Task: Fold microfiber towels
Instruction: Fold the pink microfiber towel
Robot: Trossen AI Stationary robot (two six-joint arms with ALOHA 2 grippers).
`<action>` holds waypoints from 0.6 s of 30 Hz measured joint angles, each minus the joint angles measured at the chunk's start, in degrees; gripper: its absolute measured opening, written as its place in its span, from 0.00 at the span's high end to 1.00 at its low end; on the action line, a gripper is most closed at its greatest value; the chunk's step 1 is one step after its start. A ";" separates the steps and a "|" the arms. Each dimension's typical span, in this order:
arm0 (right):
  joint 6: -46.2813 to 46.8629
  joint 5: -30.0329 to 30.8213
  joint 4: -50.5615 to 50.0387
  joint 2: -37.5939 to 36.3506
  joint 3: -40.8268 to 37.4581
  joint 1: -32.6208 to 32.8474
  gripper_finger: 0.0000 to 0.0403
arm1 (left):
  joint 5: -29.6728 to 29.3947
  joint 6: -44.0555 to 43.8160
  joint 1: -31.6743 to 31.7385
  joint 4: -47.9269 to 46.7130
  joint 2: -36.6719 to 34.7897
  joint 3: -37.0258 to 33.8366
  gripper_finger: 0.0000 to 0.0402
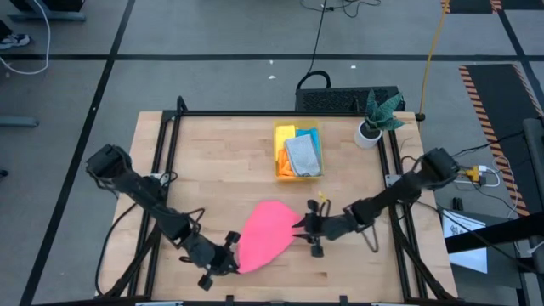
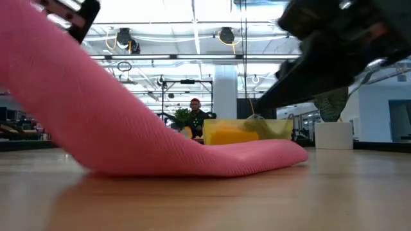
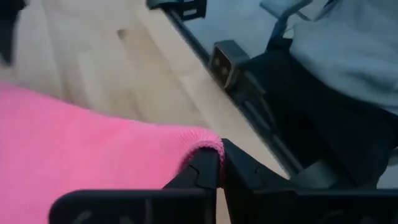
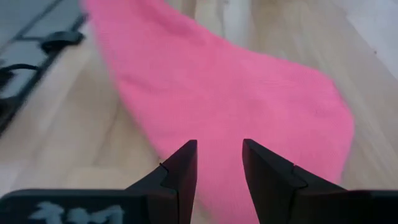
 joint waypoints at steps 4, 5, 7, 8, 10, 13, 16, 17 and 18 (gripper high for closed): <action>-0.42 -1.79 -7.64 2.51 6.18 -3.64 0.68 | -0.93 -1.00 -1.37 1.63 2.33 -0.13 0.97; -0.98 -1.80 -8.85 3.23 7.74 -4.67 0.66 | -0.94 -1.00 -1.34 2.82 3.09 -0.01 0.98; -2.99 -2.06 -10.17 5.04 10.03 -6.80 0.61 | -1.04 -1.04 -1.32 3.39 3.98 -0.04 0.99; -4.04 -3.18 -10.05 6.12 11.03 -7.93 0.59 | -1.04 -1.20 -1.32 3.71 4.42 -0.06 0.99; -5.67 -4.97 -8.91 8.69 13.12 -10.31 0.54 | -1.16 -2.00 -1.32 4.15 5.29 -0.02 0.97; -5.88 -4.50 -8.44 12.23 16.42 -13.89 0.49 | -1.39 -2.14 -1.30 4.38 6.25 -0.02 0.95; -5.65 -4.29 -8.65 15.45 19.02 -17.22 0.47 | -2.12 -2.49 -1.43 5.18 7.09 -0.02 0.96; -5.09 -4.30 -8.67 16.45 19.89 -18.21 0.47 | -2.24 -2.47 -1.43 5.28 7.24 -0.02 0.97; -4.52 -4.49 -8.56 17.21 20.66 -19.04 0.48 | -2.26 -2.43 -1.43 5.42 7.31 -0.02 0.98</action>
